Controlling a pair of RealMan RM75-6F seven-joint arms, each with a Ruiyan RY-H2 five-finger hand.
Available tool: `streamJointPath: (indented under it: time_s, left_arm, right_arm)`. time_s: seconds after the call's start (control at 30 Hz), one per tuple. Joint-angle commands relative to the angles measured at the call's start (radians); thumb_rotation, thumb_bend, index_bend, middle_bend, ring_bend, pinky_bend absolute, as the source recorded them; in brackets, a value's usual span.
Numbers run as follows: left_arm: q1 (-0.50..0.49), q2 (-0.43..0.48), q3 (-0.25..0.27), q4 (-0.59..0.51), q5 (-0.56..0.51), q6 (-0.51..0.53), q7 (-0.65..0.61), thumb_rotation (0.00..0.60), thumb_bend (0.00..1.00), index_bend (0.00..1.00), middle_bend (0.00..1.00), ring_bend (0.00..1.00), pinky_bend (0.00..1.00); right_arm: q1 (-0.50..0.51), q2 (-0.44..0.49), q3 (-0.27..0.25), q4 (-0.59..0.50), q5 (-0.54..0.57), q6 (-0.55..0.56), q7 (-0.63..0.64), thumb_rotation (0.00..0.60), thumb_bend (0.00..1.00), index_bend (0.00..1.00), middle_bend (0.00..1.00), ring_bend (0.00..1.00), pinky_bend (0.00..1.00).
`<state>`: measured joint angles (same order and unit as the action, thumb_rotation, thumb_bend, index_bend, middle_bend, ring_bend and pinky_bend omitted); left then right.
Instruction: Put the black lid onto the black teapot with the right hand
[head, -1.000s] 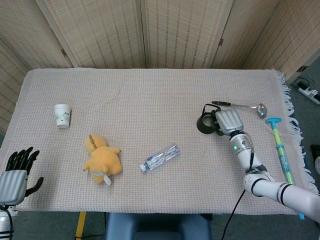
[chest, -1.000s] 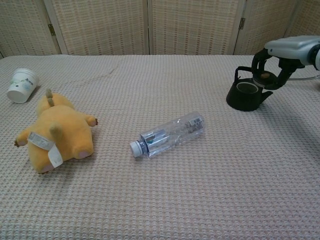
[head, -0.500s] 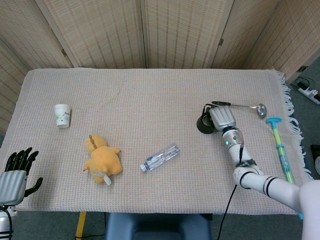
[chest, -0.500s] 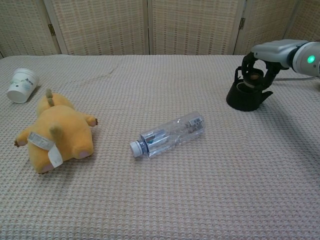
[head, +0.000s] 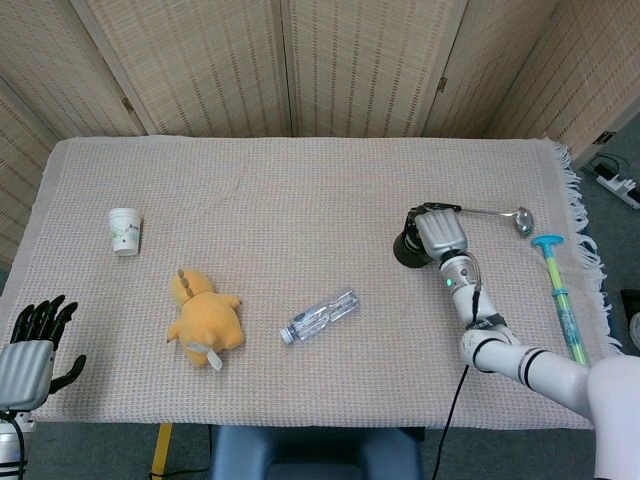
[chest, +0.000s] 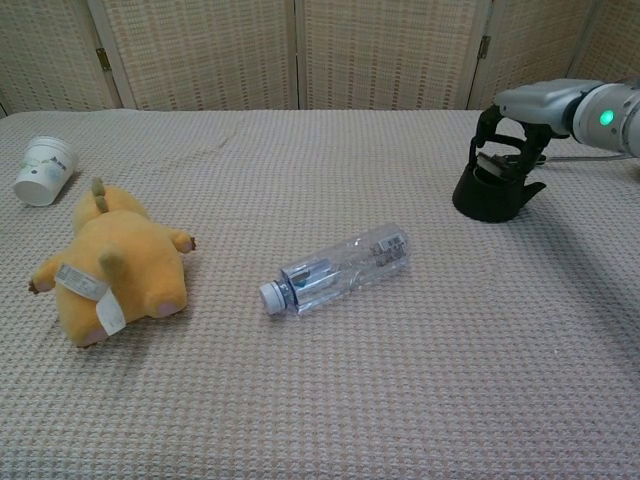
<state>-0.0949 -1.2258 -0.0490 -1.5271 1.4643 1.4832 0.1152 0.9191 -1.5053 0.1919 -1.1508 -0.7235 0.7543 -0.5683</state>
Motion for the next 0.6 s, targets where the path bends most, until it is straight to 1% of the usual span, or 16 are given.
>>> streamJointPath:
  time_s: [0.03,0.17,0.27,0.4,0.53,0.6]
  left_arm:
    - [0.0,0.0,0.0,0.001,-0.001,-0.001,-0.001,0.6,0.29,0.09,0.0,0.0,0.0]
    - [0.001,0.001,-0.002,0.003,-0.001,0.001,-0.007,0.6,0.29,0.09,0.0,0.0,0.0]
    - [0.001,0.002,-0.002,0.004,-0.001,0.002,-0.008,0.6,0.29,0.09,0.0,0.0,0.0]
    - [0.001,0.003,-0.003,0.006,-0.001,0.002,-0.01,0.6,0.29,0.09,0.0,0.0,0.0]
    - [0.002,0.004,-0.005,0.007,-0.001,0.006,-0.014,0.6,0.29,0.09,0.0,0.0,0.0]
    - [0.002,0.006,-0.005,0.008,-0.001,0.006,-0.016,0.6,0.29,0.09,0.0,0.0,0.0]
  right_arm:
    - [0.002,0.001,-0.003,-0.002,0.001,0.001,-0.001,0.6,0.33,0.26,0.22,0.94,0.84]
    - [0.002,0.004,-0.006,-0.01,-0.003,0.005,0.005,0.6,0.33,0.25,0.2,0.94,0.84]
    - [-0.004,0.019,-0.011,-0.042,-0.022,0.019,0.014,0.6,0.33,0.25,0.2,0.94,0.84]
    - [-0.022,0.062,-0.021,-0.117,-0.058,0.051,0.023,0.6,0.33,0.25,0.21,0.94,0.84]
    - [-0.063,0.127,-0.031,-0.221,-0.107,0.12,0.041,0.6,0.33,0.25,0.23,0.94,0.84]
    - [-0.097,0.164,-0.039,-0.283,-0.143,0.173,0.06,0.6,0.33,0.25,0.23,0.92,0.84]
